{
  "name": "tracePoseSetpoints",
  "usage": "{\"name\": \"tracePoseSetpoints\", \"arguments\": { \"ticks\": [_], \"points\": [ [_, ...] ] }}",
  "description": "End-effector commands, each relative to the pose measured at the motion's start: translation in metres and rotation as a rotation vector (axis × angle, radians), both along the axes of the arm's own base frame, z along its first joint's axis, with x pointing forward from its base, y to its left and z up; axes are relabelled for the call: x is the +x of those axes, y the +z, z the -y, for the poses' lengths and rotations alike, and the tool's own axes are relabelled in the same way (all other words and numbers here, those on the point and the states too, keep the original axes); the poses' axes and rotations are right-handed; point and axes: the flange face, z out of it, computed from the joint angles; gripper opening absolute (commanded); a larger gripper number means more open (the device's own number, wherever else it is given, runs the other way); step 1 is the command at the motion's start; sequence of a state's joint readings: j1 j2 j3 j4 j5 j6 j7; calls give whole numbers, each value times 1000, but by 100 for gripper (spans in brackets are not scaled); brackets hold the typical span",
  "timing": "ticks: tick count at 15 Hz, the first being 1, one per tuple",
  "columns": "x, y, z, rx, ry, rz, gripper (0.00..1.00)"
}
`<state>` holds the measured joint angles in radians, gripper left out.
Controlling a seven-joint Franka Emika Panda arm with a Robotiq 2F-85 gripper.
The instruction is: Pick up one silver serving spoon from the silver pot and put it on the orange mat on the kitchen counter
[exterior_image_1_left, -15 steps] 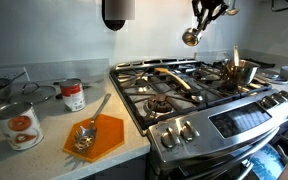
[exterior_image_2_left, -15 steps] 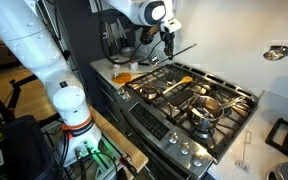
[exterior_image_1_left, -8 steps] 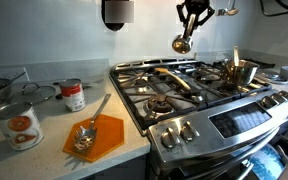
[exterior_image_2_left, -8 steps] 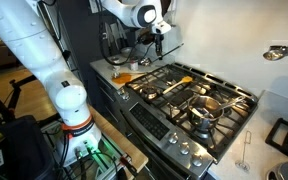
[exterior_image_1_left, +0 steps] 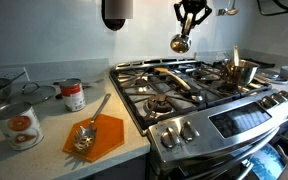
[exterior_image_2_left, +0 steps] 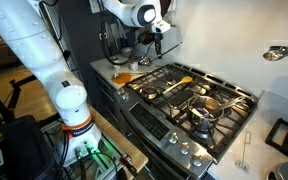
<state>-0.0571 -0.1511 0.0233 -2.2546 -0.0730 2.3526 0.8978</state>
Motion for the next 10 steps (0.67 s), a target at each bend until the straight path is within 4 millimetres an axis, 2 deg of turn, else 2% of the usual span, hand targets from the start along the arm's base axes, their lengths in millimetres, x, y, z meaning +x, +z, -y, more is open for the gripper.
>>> {"name": "tracePoseSetpoints", "arguments": {
  "ticks": [1, 3, 6, 8, 10],
  "points": [
    [26, 1, -56, 38, 146, 2, 5],
    [36, -8, -96, 80, 223, -15, 5],
    [44, -38, -147, 139, 298, -74, 5],
    [48, -62, -169, 164, 320, -111, 5],
    [52, -88, -179, 198, 315, -134, 5]
  ]
}}
